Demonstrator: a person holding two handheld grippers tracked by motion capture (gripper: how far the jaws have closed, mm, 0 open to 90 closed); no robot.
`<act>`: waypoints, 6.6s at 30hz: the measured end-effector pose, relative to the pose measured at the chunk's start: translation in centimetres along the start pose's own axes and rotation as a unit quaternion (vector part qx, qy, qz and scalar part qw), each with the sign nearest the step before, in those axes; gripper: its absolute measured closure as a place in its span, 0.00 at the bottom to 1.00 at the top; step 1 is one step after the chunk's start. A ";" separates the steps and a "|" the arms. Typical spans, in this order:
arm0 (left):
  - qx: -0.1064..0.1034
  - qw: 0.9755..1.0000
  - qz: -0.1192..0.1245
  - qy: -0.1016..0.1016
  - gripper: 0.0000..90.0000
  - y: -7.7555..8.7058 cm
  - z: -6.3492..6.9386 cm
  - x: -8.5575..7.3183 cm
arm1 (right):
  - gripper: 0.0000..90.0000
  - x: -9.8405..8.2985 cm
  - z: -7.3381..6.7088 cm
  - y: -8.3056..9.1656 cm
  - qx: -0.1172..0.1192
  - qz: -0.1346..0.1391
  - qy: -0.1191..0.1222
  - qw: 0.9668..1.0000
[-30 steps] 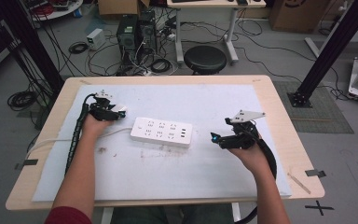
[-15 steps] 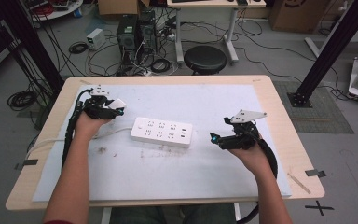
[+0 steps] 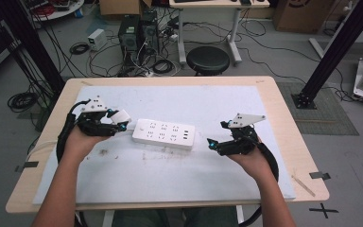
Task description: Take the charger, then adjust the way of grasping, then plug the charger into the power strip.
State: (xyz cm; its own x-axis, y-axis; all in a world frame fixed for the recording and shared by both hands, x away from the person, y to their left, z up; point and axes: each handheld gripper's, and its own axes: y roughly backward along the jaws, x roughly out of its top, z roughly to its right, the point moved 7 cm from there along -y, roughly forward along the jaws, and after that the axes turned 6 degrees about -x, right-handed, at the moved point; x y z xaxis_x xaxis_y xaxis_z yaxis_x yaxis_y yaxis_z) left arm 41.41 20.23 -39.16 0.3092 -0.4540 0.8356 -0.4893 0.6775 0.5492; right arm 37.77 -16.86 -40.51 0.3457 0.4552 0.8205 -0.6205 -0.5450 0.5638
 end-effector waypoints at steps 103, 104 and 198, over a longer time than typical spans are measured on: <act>-0.001 0.977 0.106 -0.186 0.22 -1.3 12.1 2.3 | 0.70 1.2 -7.6 -3.9 0.267 0.039 -0.187 0.945; -0.001 0.977 0.106 -0.186 0.22 -1.3 12.1 2.3 | 0.70 1.2 -7.6 -3.9 0.267 0.039 -0.187 0.945; 0.038 0.990 0.086 -0.109 0.22 3.1 6.3 -3.5 | 0.70 8.9 -3.7 -16.0 0.157 -0.346 0.302 0.874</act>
State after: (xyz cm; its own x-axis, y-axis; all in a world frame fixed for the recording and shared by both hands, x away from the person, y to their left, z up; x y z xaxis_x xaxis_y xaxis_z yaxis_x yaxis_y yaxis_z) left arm 33.65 20.24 -40.42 0.0373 -0.4559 0.8893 -0.5823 0.7133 0.3901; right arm 48.19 -1.52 -42.55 0.0693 0.9895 0.1271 -0.1534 -0.1154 0.9814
